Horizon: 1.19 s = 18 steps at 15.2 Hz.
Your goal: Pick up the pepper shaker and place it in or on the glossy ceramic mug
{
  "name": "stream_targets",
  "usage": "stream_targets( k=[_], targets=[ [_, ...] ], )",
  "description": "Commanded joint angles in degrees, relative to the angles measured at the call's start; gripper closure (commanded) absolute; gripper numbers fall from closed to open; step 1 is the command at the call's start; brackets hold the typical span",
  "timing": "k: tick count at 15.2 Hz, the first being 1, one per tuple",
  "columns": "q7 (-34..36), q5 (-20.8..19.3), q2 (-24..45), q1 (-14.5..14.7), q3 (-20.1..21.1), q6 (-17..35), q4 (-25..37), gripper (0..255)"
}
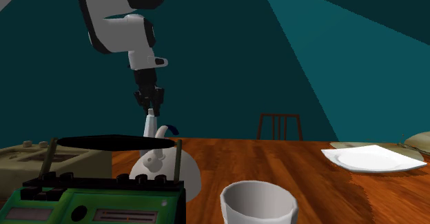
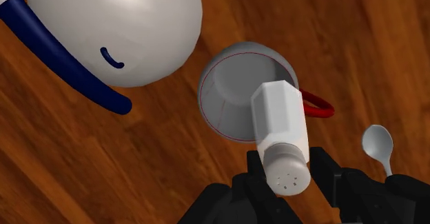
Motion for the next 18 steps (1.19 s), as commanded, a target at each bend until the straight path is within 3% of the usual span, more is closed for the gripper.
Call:
stream_targets(
  k=[1, 7, 8, 13, 18],
  targets=[
    [0.06, 0.01, -0.02, -0.1, -0.01, 0.38, -0.63, 255],
    [0.06, 0.0, -0.01, -0.11, 0.0, 0.38, -0.62, 255],
    [0.06, 0.0, -0.01, -0.1, 0.0, 0.34, -0.58, 0],
    [0.06, 0.0, -0.02, -0.11, 0.0, 0.38, -0.63, 0],
    [-0.75, 0.12, 0.41, 1.47, 0.17, -7.05, 7.33, 0]
  ],
)
